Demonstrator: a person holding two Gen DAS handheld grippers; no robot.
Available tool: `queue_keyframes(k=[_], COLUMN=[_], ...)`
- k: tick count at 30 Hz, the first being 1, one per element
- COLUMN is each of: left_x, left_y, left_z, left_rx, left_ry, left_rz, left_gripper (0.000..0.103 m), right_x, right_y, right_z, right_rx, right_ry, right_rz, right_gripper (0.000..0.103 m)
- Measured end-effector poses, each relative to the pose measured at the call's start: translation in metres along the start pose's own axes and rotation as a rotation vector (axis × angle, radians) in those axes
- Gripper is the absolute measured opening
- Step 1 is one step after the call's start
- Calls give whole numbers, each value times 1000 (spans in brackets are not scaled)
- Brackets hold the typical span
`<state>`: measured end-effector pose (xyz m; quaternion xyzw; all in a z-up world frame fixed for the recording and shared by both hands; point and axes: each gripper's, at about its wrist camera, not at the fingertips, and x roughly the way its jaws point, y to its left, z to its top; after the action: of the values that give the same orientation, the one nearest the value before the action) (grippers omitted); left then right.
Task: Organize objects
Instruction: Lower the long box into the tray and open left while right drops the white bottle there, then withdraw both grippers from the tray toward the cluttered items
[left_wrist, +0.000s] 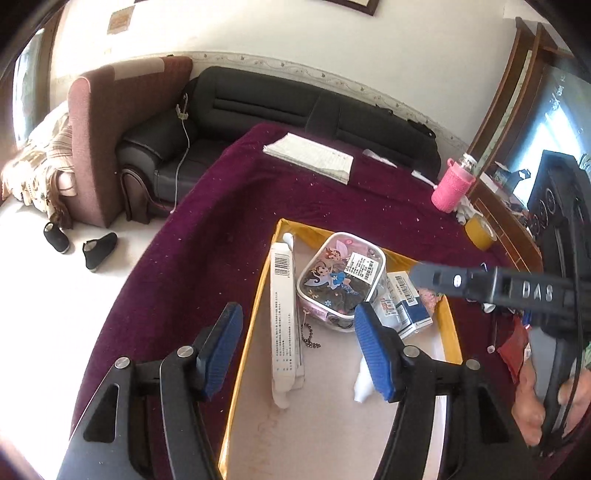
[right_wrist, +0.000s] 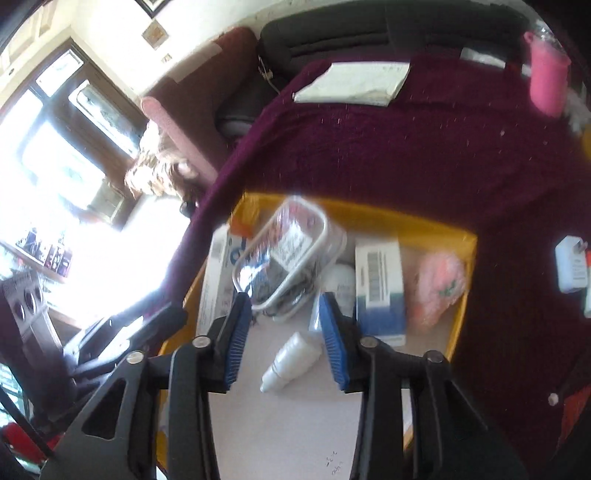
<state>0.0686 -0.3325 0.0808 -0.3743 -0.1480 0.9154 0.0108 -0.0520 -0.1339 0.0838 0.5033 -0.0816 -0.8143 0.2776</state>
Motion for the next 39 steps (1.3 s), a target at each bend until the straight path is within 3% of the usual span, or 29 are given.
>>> queue_keyframes(k=[1,3,6,8,10,12,14,18,21,26,31,34,39], left_x=[-13,-32,-59,-73,-84,-88,-88,-81,-75,-48,-48,-56,-56], left_y=[3,6,11,14,17,19,20,13,-4,-50,-98,-121,-151], left_z=[-7,-18,-40,-52,-59,-61,-59,-55,-58,-60,-71,-79,-88], left_rx=[-18,-41,-82,-98,-98,-85,-83,-87,-47,32,58,96,139], left_ry=[-42,-104,-167,-189,-204,-209,-213,-186,-144,-39,-20,-20,4], left_rz=[13,19,21,15,1,2,13,-4,-27,-99,-158,-147,-130], left_gripper=[57,58,60,60,60,64,64,64,64,64,64,64,64], right_x=[-6,-6,20,53,82,96,96,57,15,-61,-115,-137,-179], right_y=[0,0,7,8,7,13,19,15,0,-46,-90,-110,-132], right_z=[7,23,44,57,54,44,33,20,3,-40,-90,-116,-151], right_rx=[9,31,25,46,78,59,31,-9,-9,41,103,116,92], right_ry=[-48,-108,-122,-64,9,98,131,36,-6,-109,-230,-274,-381], right_rz=[-9,-14,-74,-80,-11,69,84,3,9,-11,-62,-87,-202], right_gripper=[59,60,60,60,62,62,62,61,61,62,61,61,61])
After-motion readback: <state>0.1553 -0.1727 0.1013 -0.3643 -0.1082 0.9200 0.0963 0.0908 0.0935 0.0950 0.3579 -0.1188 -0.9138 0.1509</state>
